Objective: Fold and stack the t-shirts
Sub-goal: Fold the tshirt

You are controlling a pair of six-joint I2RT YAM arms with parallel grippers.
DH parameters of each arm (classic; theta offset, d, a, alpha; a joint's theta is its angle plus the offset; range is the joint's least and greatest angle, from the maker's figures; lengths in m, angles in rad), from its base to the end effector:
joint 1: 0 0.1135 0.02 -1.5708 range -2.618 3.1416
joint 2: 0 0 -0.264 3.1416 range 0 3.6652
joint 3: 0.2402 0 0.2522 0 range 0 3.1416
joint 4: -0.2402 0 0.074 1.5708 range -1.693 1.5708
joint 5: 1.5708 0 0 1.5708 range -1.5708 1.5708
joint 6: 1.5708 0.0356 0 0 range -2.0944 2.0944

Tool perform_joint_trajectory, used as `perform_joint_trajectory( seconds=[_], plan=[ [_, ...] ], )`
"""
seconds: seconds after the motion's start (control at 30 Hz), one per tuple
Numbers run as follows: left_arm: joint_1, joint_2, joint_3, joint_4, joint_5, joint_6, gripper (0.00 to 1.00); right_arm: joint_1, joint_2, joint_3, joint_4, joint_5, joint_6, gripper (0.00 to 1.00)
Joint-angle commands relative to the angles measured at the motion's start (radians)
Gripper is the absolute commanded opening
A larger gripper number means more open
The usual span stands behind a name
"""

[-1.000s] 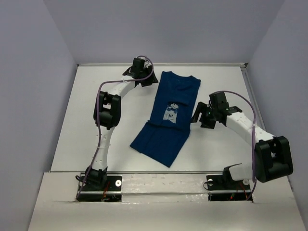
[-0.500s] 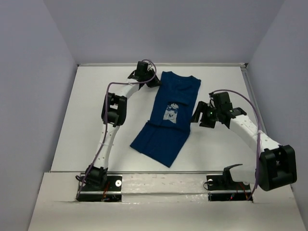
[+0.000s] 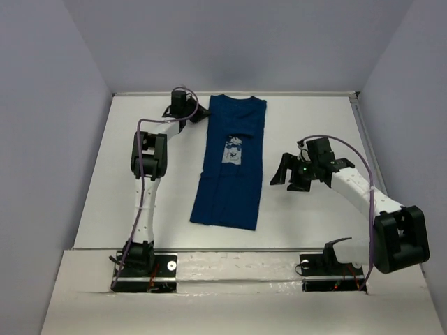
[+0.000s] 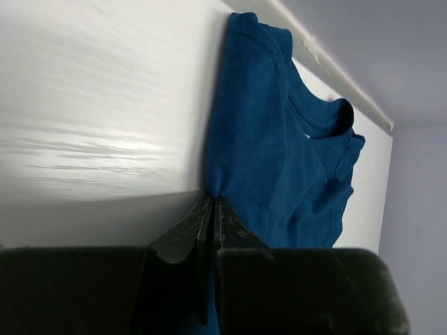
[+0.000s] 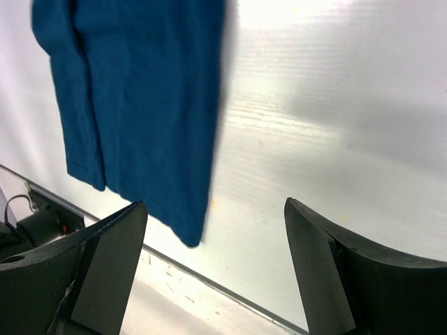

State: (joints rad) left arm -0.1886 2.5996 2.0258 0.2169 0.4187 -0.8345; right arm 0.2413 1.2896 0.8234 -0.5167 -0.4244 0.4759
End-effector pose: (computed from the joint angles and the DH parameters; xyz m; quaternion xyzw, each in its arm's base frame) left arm 0.5712 -0.1238 0.1299 -0.1426 0.7995 -0.4220 0.4029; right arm 0.2408 0.0743 0.2220 0.0489 0.9364 0.2882 0.1945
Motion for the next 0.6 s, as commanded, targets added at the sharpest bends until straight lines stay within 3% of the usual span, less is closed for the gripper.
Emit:
perform_joint_trajectory(
  seconds=[0.0, 0.1, 0.17, 0.23, 0.27, 0.47, 0.57],
  plan=[
    [0.047, -0.157, -0.059, 0.042, -0.049, 0.041, 0.21, -0.007, 0.005, -0.007, 0.001, -0.043, -0.03, 0.87],
    [0.048, -0.237, -0.151, 0.032, -0.037, 0.095, 0.58, -0.007, -0.003, -0.001, 0.0, -0.042, -0.026, 0.89],
    [0.048, -0.309, -0.278, 0.016, -0.073, 0.14, 0.62, -0.007, -0.012, -0.01, 0.004, -0.04, -0.017, 0.84],
    [0.048, -0.459, -0.395, -0.005, -0.142, 0.204, 0.62, -0.007, -0.026, -0.038, 0.043, -0.053, 0.028, 0.8],
    [0.057, -0.513, -0.457, -0.013, -0.164, 0.219, 0.61, 0.004, -0.036, -0.081, 0.061, -0.045, 0.045, 0.71],
    [0.057, -1.007, -1.127, -0.16, -0.215, 0.239, 0.47, 0.108, -0.148, -0.306, 0.251, -0.014, 0.241, 0.38],
    [0.048, -1.246, -1.367, -0.285, -0.166, 0.212, 0.42, 0.223, -0.184, -0.362, 0.329, 0.021, 0.364, 0.42]
  ],
)
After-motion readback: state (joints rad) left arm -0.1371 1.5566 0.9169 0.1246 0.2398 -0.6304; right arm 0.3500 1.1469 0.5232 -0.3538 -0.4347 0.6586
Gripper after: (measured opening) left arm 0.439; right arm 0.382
